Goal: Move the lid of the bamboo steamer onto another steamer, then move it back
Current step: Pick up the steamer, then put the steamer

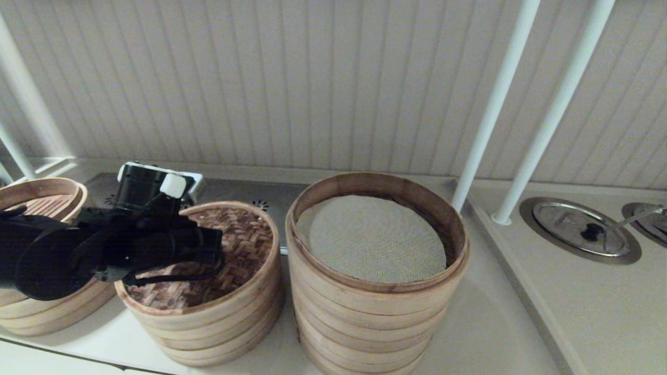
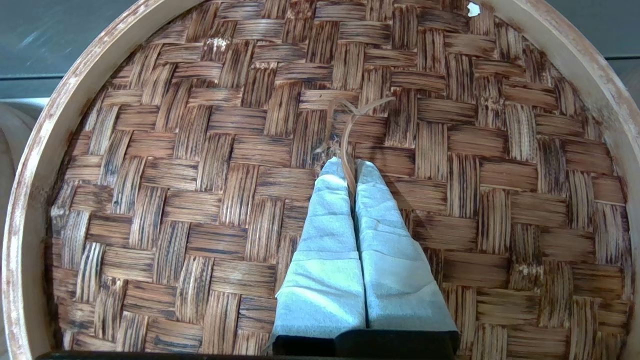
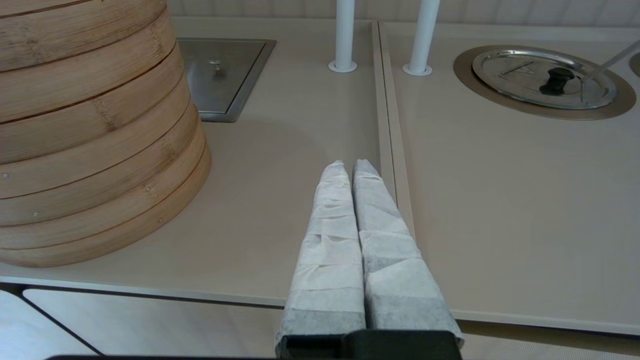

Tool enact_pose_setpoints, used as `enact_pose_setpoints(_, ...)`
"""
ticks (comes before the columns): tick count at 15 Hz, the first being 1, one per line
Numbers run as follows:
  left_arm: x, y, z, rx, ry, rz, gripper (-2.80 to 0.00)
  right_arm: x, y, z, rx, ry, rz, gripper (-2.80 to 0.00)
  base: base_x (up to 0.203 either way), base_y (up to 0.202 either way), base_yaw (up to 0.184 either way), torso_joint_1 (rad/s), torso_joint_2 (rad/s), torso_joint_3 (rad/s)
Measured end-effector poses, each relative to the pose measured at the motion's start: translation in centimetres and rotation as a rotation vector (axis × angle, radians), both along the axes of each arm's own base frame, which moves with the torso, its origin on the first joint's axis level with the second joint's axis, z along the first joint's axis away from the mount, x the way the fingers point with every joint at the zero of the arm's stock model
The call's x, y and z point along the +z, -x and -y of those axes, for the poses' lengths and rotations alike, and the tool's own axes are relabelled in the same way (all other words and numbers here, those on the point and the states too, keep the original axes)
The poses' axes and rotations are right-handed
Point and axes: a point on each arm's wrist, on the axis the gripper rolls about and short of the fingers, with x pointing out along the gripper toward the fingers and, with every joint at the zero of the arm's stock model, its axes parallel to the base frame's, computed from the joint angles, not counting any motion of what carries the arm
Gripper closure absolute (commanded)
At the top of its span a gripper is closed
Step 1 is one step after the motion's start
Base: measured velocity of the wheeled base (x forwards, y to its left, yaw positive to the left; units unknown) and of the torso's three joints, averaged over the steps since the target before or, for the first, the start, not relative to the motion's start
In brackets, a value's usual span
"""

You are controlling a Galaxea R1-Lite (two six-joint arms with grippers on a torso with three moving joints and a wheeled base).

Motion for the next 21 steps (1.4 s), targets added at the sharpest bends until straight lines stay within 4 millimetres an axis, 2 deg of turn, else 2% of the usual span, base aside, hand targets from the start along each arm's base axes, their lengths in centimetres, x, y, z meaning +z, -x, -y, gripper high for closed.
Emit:
enact_pose_setpoints(4, -0.1, -0.1, -0.6, 0.017, 0.005, 0.006, 0.00, 0.0, 0.0, 0.0, 0.000, 0.000, 0.000, 0.00, 0.000, 0.000, 0.000, 0.000, 0.00, 0.000)
enact_pose_setpoints(16, 2.2, -0.9, -1.6, 0.055, 0.035, 0.122, 0.00, 0.0, 0.0, 0.0, 0.000, 0.000, 0.001, 0.00, 0.000, 0.000, 0.000, 0.000, 0.00, 0.000)
enact_pose_setpoints(21, 3.1, -0.4, -1.7, 0.050, 0.045, 0.151, 0.00, 0.0, 0.0, 0.0, 0.000, 0.000, 0.001, 0.00, 0.000, 0.000, 0.000, 0.000, 0.00, 0.000)
